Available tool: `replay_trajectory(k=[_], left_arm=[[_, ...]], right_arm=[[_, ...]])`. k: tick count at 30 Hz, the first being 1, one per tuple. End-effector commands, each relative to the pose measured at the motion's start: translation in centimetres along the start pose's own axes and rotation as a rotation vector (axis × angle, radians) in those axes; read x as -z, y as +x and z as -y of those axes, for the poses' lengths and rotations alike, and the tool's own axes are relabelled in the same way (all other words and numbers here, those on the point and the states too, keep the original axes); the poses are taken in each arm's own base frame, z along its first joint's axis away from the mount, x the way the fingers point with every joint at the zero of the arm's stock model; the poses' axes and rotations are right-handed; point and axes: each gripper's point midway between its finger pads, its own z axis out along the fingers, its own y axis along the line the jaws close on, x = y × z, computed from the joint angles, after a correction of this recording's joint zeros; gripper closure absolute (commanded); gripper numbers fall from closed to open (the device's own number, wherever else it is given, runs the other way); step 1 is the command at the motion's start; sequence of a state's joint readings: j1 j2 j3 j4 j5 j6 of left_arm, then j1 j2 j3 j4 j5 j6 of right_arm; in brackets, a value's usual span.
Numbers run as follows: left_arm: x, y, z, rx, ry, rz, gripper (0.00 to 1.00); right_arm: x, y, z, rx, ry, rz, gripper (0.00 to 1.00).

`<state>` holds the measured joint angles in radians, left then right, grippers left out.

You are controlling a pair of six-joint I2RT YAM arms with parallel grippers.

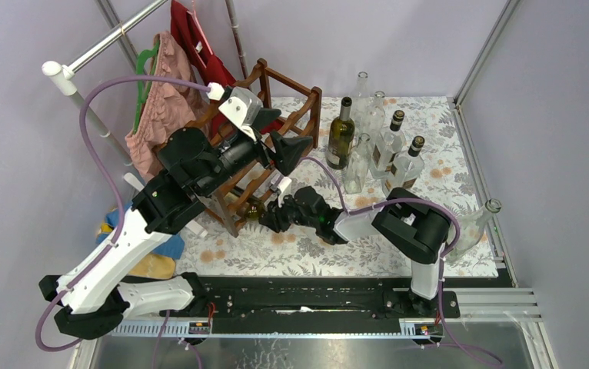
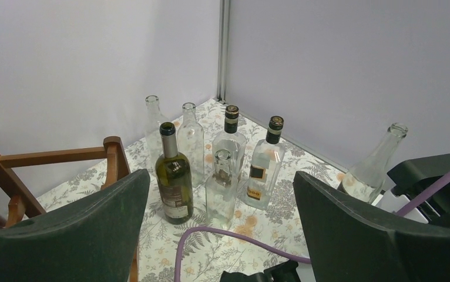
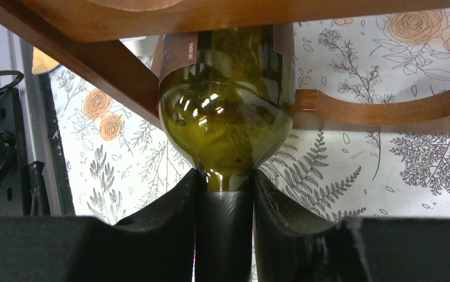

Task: Put the wine bottle on the wine rack
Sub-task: Place the wine bottle in the wine rack.

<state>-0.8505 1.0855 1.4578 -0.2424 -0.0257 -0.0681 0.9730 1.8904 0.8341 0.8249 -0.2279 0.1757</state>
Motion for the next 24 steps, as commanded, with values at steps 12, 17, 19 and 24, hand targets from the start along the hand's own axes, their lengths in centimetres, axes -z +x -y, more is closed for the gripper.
replay_trajectory(k=[12,17,19,24], left_arm=[[-0.2,-1.6,-0.8,-0.008,-0.023,0.047,0.02],[-0.2,-1.7,-0.9,0.001,-0.027,0.046,0.02],[-0.2,-1.6,-1.0,0.002,-0.028,0.043,0.02],[-0.4,-1.4,-1.0,0.000,-0.024,0.037,0.02]], right_arm=[[-2.8,-10.2,-2.2,0.078,-0.002,0.332,1.00],[-3.6,-10.6,-1.9,0.066,0.028,0.346,1.00],[-3.9,-10.7,-1.7,0.062,0.042,0.351,1.00],[-4.4,-11.0,-2.0,0.063,0.047,0.358,1.00]])
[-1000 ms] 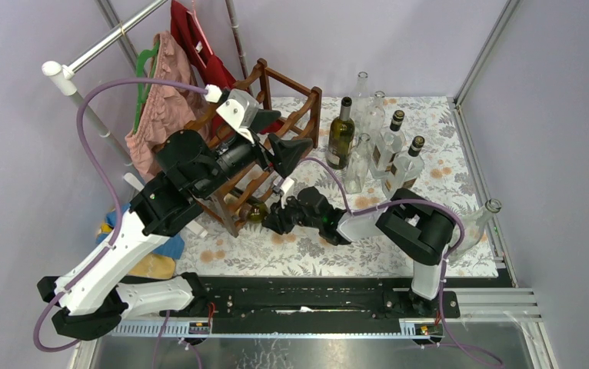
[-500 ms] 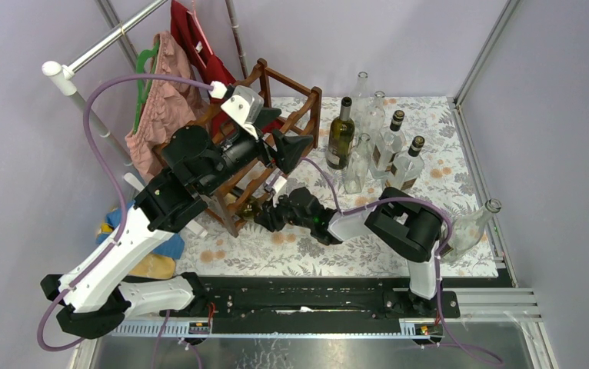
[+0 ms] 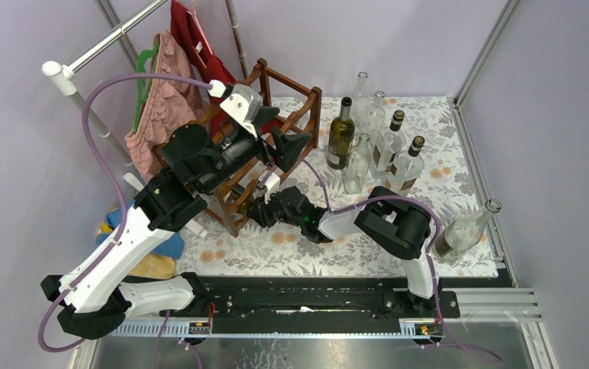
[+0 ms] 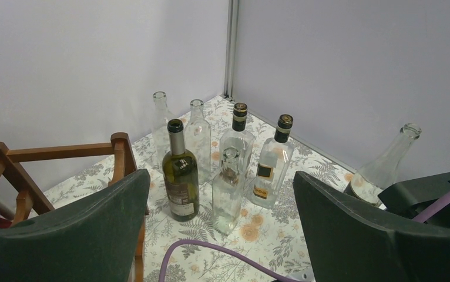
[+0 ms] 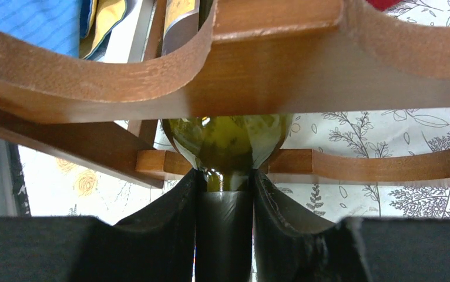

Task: Put the wine bottle on the wine rack
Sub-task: Place the wine bottle in the wine rack.

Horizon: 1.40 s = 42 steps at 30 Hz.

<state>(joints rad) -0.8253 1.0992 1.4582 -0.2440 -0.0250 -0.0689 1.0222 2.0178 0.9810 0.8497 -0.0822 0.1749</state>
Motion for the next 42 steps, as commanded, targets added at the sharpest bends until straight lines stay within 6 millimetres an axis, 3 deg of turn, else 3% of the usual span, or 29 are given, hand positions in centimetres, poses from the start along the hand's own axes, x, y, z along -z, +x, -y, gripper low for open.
replay_trajectory(k=[1,13,25,37,42], left_arm=[[0.0,-1.8,-0.2,0.002,0.002,0.047,0.02],[0.1,-1.9,-0.5,0.002,0.010,0.045,0.02],[-0.5,-1.6,-0.7,0.001,0.017,0.033,0.02],[-1.2,-0.9,-0.9,0.006,0.037,0.007,0.02],[-1.4,-1.1,-1.0,0.008,0.045,0.008,0.02]], right_arm=[[-0.9,-9.6,-2.3,0.026,-0.036,0.299,1.00],[-2.4,-10.2,-2.6,0.014,-0.029,0.323,1.00],[-2.6,-10.8,-3.3,0.023,-0.063,0.367,1.00],[-1.5,-11.2,-4.1,0.109,-0.067,0.465,1.00],[-2.0,-11.9,-3.6,0.097,-0.023,0.481,1.00]])
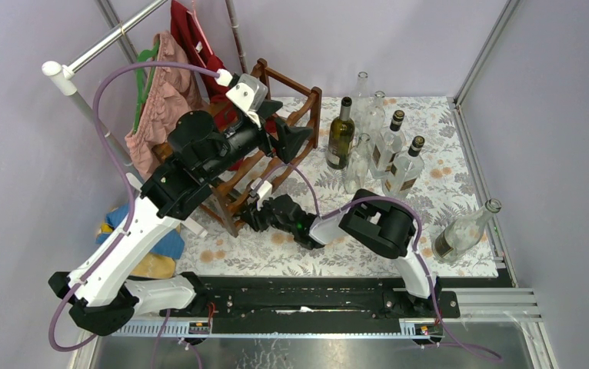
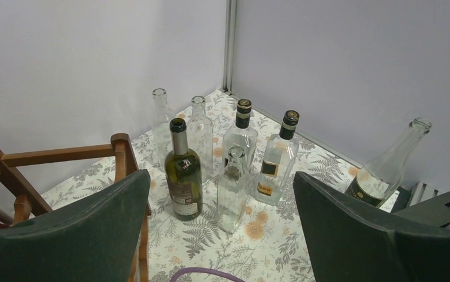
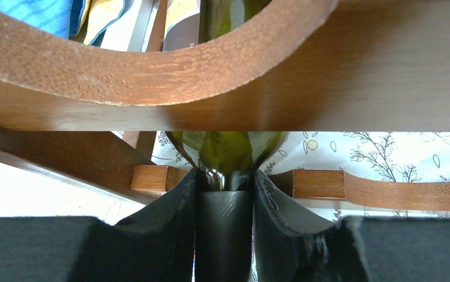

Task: Put the wine bottle on the wine rack
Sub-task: Place the wine bottle in the wine rack.

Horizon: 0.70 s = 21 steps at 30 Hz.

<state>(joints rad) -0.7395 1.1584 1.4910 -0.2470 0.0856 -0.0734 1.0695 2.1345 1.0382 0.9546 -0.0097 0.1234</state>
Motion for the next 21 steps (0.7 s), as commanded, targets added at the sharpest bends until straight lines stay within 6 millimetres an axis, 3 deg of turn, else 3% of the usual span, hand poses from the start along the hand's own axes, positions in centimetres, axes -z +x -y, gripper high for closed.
replay_trajectory(k=[1,9,15,21], left_arm=[[0.3,-1.8,0.3,0.010,0.022,0.038,0.02],[0.5,-1.8,0.1,0.010,0.018,0.031,0.02],[0.6,-1.6,-0.1,0.008,0.018,0.025,0.02],[0.6,-1.6,-0.3,0.005,0.019,0.021,0.02]], right_arm=[[-0.3,-13.1,-1.8,0.022,-0.012,0.429,1.00],[-0.9,-13.4,-2.0,-0.003,0.014,0.451,0.99],[-1.4,-13.4,-2.0,0.011,0.028,0.454,0.91],[-2.0,-12.3,-2.0,0.029,0.034,0.433,0.68]])
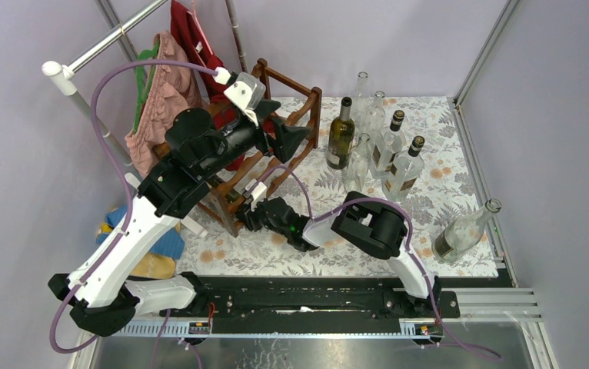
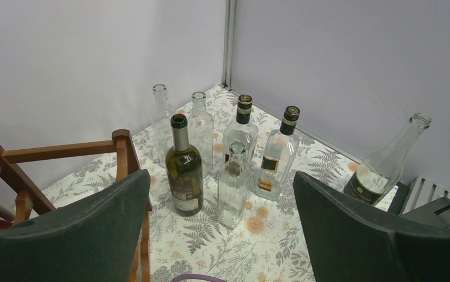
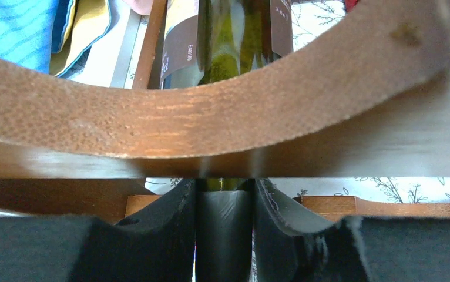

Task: Put the wine bottle on the wine rack
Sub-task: Place the wine bottle in the wine rack.

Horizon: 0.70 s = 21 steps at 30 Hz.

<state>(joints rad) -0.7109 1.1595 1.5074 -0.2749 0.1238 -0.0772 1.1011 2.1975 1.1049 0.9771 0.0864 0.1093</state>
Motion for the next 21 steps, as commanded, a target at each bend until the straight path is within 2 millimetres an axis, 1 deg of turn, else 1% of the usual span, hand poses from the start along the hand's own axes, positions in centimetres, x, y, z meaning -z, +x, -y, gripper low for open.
replay_trajectory(k=[1,3,6,11,15,19,21], left_arm=[[0.3,-1.5,0.1,0.002,0.010,0.031,0.02],[0.3,-1.5,0.0,0.002,0.009,0.031,0.02],[0.3,-1.5,-0.1,0.002,0.008,0.032,0.02],[0.2,-1.6,-0.1,0.003,0.013,0.034,0.02],[0.2,-1.7,0.0,0.007,0.016,0.038,0.02],[0.3,-1.9,0.1,0.017,0.021,0.045,0.02],[0.3,-2.0,0.2,0.023,0.023,0.050,0.02]], right_arm=[[-0.6,-12.1,-1.6,0.000,-0.018,0.396,0.63],[-0.6,-12.0,-1.6,0.008,-0.015,0.395,0.54],[-0.6,-11.8,-1.5,0.015,-0.012,0.392,0.45],[-0.3,-12.1,-1.5,0.026,-0.015,0.400,0.36],[0.7,-12.7,-1.6,0.055,-0.024,0.432,0.28],[1.9,-12.7,-1.6,0.118,-0.037,0.443,0.24],[2.6,-12.1,-1.7,0.143,-0.050,0.431,0.23]])
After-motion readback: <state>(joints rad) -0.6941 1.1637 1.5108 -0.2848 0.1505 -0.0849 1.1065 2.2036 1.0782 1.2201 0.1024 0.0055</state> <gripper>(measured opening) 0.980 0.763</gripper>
